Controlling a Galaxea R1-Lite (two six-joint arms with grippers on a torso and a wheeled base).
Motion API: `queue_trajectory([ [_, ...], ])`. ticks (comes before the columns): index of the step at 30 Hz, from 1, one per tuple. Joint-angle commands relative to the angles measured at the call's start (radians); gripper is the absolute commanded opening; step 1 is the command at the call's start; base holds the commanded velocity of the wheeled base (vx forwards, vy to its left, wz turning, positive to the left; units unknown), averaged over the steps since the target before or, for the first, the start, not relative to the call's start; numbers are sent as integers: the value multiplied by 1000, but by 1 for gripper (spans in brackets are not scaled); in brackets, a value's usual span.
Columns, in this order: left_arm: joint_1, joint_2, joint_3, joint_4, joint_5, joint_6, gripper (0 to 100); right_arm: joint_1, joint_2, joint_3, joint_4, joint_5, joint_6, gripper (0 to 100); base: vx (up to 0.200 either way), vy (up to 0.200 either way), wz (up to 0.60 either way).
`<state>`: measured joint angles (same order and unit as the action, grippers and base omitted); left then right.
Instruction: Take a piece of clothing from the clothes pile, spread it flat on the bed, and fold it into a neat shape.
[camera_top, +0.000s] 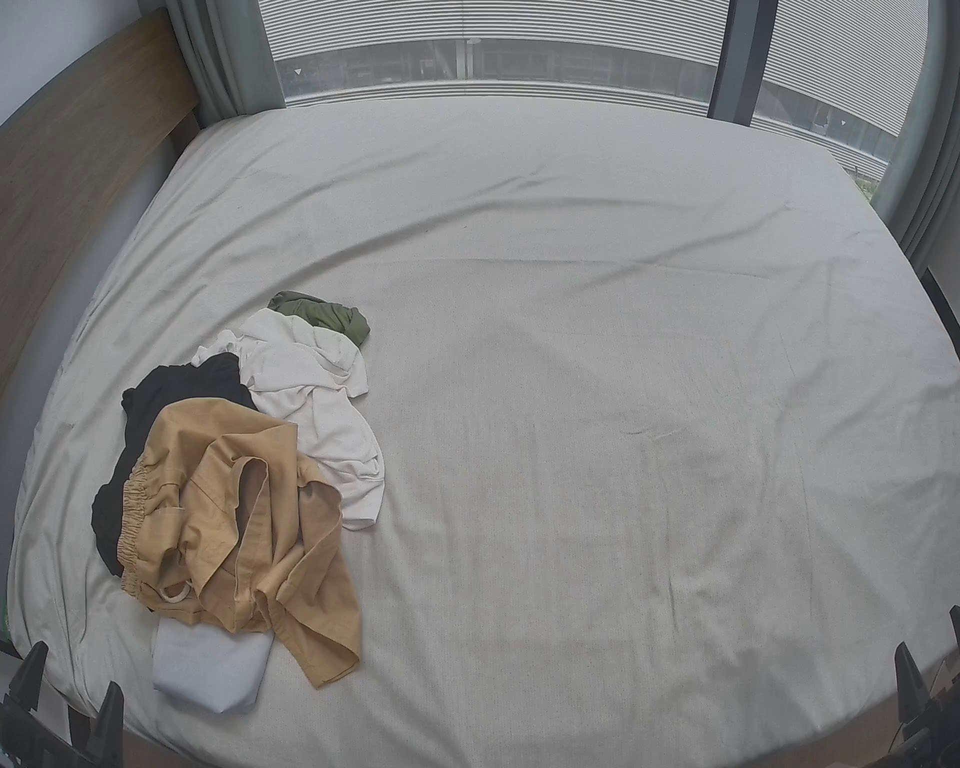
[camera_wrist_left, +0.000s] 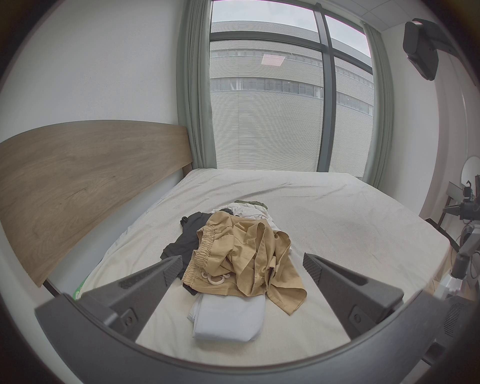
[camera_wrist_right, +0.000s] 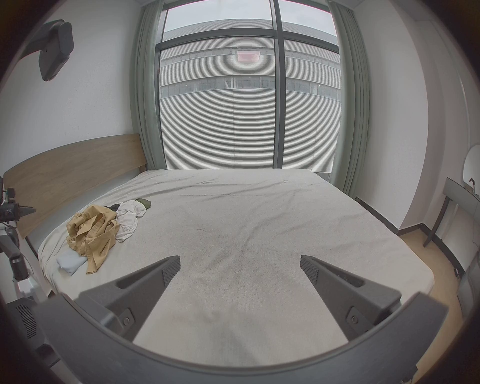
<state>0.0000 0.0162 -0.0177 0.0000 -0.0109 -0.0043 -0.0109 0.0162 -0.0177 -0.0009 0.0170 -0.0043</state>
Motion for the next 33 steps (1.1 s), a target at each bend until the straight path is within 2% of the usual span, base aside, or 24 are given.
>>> queue_trajectory([
  [1,0,-15,18,0,2,0,100,0,-12,18,-1,0,1,100,0,0,0],
  [18,0,-15,18,-2,0,-3,100,2,-12,18,-1,0,3,100,0,0,0],
  [33,0,-15,18,-2,0,-5,100,3,-16,18,-1,14,-33,100,0,0,0],
])
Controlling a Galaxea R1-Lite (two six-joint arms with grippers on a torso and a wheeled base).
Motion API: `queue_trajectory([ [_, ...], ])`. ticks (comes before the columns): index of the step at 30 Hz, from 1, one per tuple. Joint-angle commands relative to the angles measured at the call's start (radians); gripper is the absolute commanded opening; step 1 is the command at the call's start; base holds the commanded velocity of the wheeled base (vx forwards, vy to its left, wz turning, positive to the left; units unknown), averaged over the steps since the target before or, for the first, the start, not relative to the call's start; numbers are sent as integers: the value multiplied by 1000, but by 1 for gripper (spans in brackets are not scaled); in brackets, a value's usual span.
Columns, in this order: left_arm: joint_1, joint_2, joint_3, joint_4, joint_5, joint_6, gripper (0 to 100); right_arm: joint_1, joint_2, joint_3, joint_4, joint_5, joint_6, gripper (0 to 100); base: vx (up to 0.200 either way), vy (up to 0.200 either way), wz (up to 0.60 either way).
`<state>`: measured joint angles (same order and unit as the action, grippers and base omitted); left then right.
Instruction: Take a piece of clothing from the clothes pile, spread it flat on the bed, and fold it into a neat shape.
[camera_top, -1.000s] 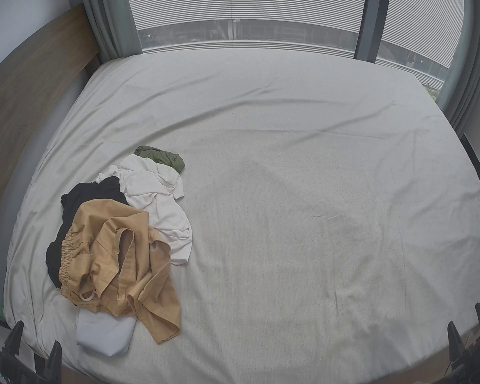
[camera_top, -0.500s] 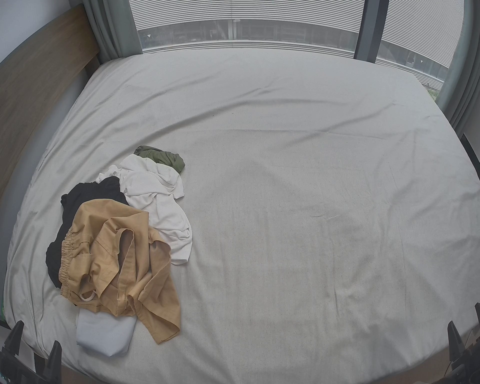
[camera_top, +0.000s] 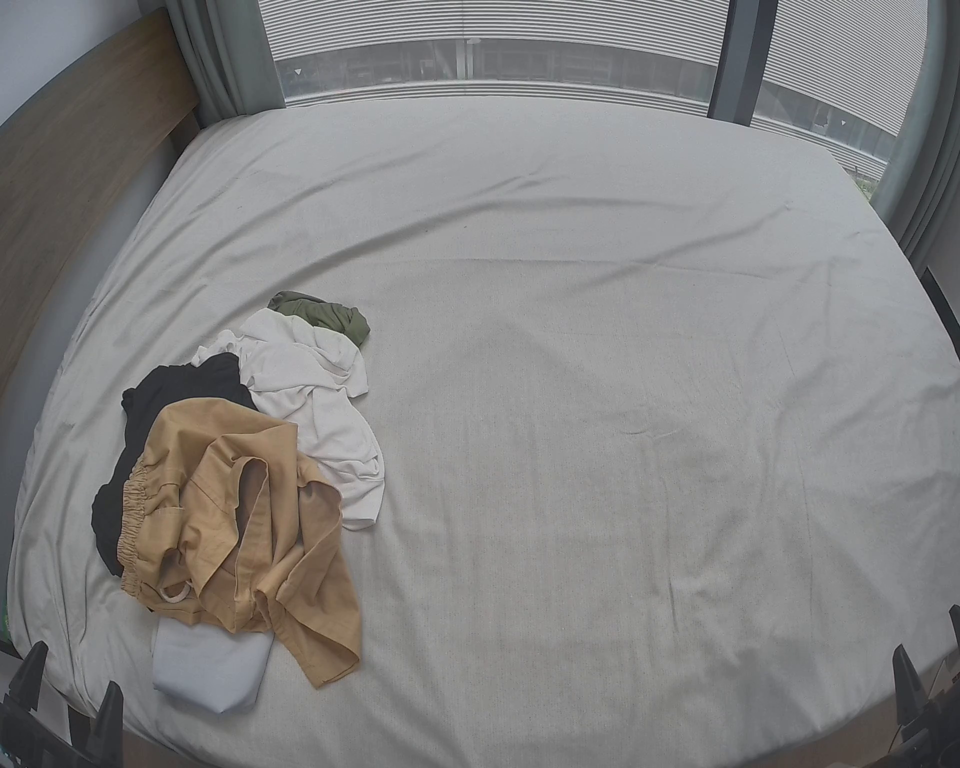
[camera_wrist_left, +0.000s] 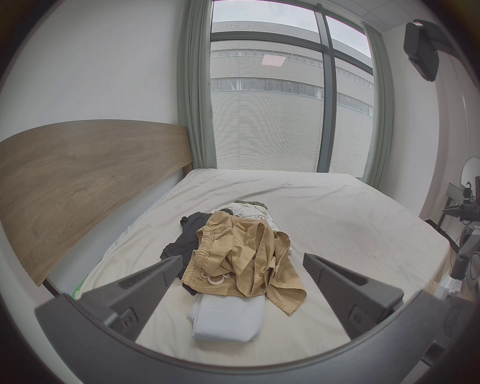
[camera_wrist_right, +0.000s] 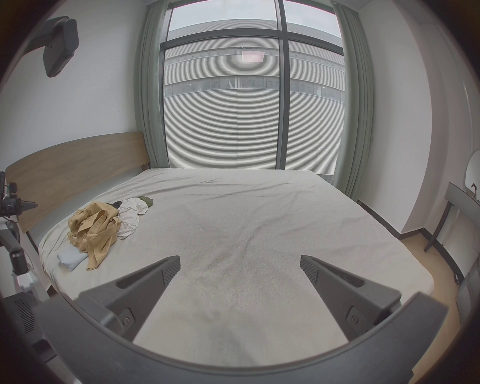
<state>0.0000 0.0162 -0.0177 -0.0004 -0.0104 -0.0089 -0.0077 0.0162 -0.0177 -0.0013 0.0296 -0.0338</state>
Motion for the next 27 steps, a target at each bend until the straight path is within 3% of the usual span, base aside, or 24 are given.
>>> queue_trajectory([
  [1,0,-16,18,-1,0,0,100,0,-16,18,0,1,-3,100,0,0,0],
  [27,0,-16,18,0,1,-6,100,2,-16,18,0,0,26,100,0,0,0],
])
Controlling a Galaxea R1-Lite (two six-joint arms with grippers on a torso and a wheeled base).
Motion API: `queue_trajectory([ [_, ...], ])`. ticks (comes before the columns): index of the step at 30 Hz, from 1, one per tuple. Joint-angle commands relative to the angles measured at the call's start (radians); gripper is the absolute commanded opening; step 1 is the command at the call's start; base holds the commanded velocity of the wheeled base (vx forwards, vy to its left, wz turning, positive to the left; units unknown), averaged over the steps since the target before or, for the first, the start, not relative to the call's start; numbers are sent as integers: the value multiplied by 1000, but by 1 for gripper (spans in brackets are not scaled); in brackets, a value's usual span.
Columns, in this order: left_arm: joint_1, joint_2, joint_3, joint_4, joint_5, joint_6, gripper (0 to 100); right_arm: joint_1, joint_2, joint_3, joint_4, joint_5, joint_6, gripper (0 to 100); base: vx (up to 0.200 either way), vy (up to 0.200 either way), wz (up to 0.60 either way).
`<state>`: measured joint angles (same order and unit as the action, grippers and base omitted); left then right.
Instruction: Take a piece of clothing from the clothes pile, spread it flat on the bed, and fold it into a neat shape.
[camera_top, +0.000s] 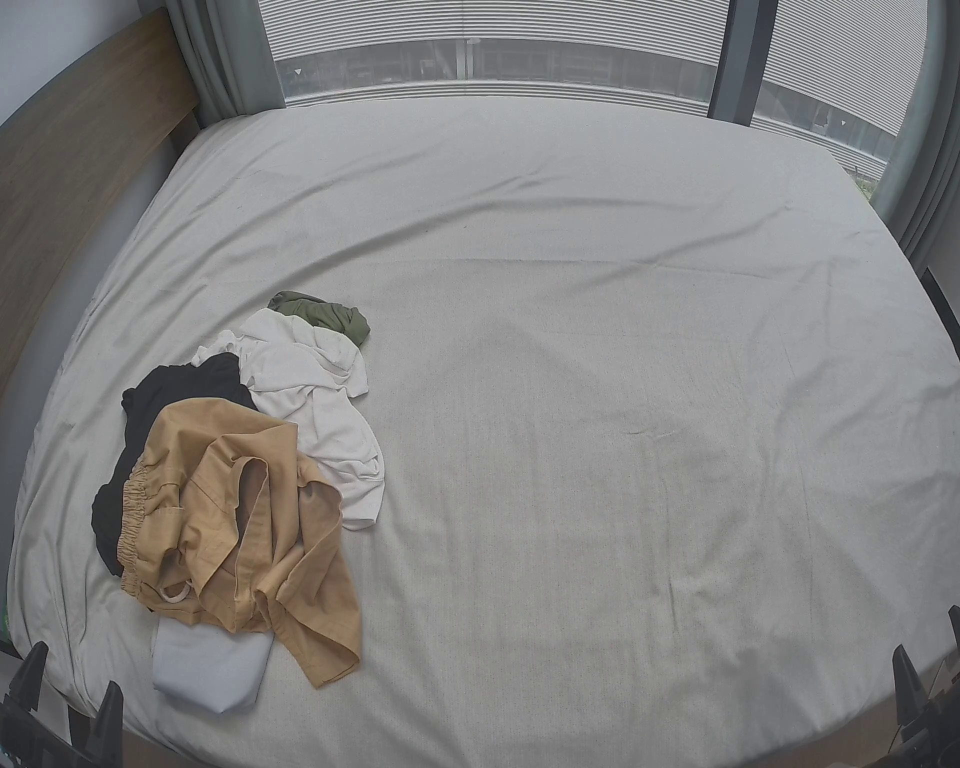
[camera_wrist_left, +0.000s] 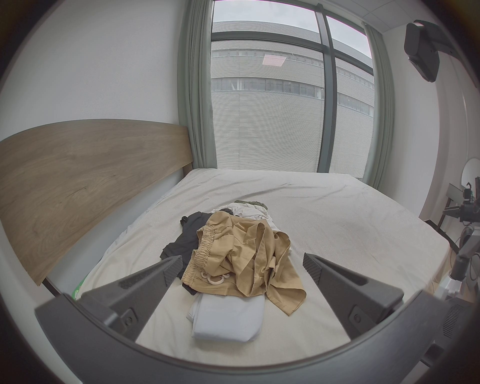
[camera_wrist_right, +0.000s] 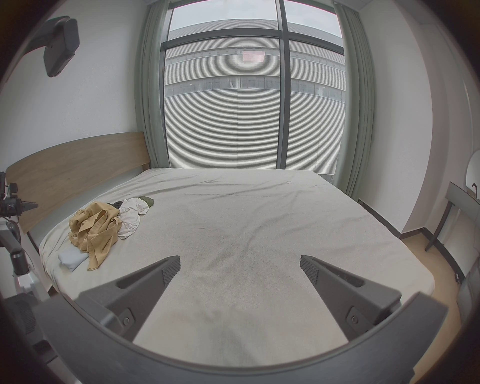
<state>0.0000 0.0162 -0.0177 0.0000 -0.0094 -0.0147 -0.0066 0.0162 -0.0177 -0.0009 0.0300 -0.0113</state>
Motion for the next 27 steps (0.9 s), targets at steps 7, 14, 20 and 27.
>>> queue_trajectory([
  [7,0,-15,18,-2,-1,5,100,14,254,-314,-215,-1,2,100,0,0,0],
  [14,0,-15,18,0,0,4,100,188,439,-291,-139,67,45,100,0,0,0],
  [20,0,-15,18,0,0,4,100,244,565,-337,-140,168,154,100,0,0,0],
  [27,0,-16,18,0,-1,5,100,246,691,-361,-154,242,155,100,0,0,0],
])
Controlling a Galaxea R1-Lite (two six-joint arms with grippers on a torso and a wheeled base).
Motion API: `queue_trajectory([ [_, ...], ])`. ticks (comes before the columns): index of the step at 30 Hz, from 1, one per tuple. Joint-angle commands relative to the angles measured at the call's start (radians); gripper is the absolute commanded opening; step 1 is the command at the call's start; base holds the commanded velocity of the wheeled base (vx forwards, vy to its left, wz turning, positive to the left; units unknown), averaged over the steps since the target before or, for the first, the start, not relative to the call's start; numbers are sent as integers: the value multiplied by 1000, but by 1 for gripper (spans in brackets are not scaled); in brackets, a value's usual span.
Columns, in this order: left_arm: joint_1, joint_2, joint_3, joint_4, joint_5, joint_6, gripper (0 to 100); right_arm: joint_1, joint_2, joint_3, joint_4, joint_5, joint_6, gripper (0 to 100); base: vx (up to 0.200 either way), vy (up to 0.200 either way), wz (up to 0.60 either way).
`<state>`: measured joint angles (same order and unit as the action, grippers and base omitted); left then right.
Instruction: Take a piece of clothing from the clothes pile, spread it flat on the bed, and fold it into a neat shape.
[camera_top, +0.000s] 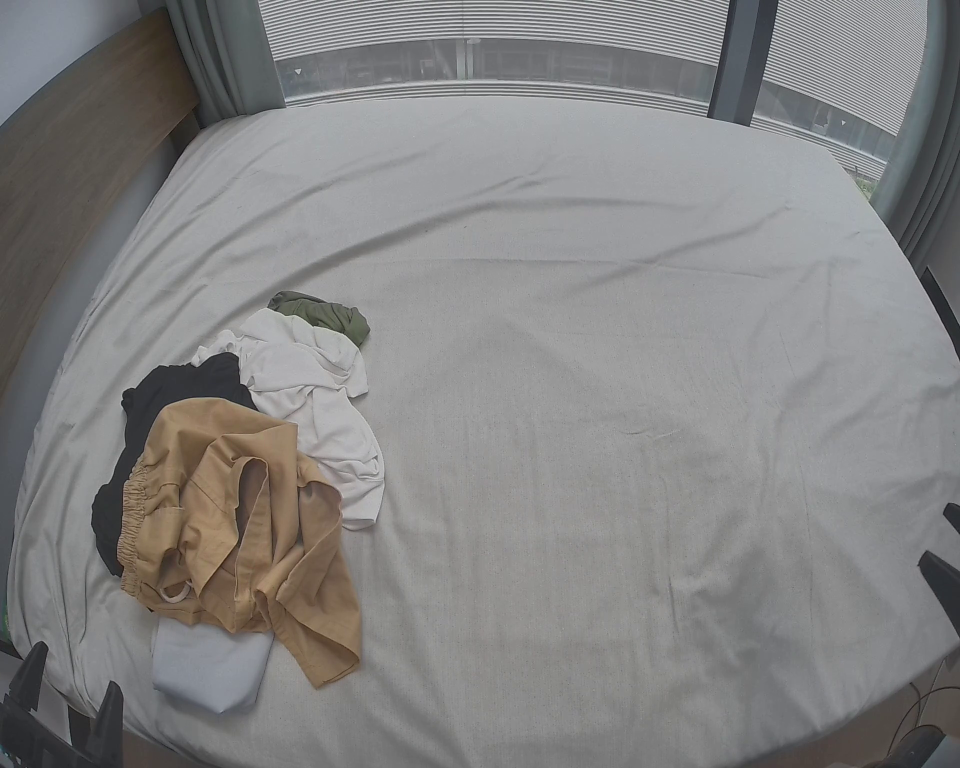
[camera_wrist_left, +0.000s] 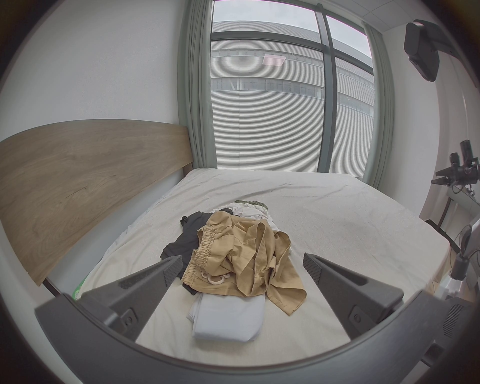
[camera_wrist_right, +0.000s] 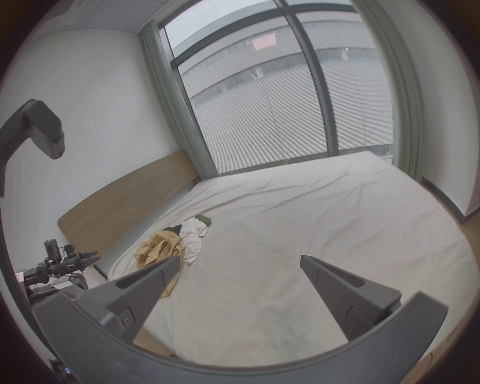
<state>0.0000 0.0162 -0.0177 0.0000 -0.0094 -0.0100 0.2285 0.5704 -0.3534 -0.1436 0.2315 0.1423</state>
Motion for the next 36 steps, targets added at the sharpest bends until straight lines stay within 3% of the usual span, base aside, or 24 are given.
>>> queue_trajectory([
  [1,0,-15,18,0,0,1,100,11,157,-24,-25,66,3,100,0,0,0],
  [5,0,-15,18,0,0,-2,100,9,246,-22,-62,131,45,100,0,0,0],
  [12,-2,-16,18,0,-9,-2,100,20,382,-22,-172,186,83,100,0,0,0],
  [20,-6,11,18,0,-12,-1,100,101,506,-15,-284,186,108,100,0,0,0],
  [26,3,-16,-5,-32,-12,-18,100,110,582,-13,-352,186,103,100,0,0,0],
  [27,14,44,-143,-124,-12,-33,100,114,603,-16,-379,186,100,100,0,0,0],
  [29,11,162,-258,-156,-12,-36,100,121,629,-25,-398,183,97,100,0,0,0],
  [32,-67,291,-255,-186,-12,-47,100,166,664,-44,-406,172,98,100,0,0,0],
  [36,-86,384,-232,-258,-14,-71,100,226,714,-58,-409,152,106,100,0,0,0],
])
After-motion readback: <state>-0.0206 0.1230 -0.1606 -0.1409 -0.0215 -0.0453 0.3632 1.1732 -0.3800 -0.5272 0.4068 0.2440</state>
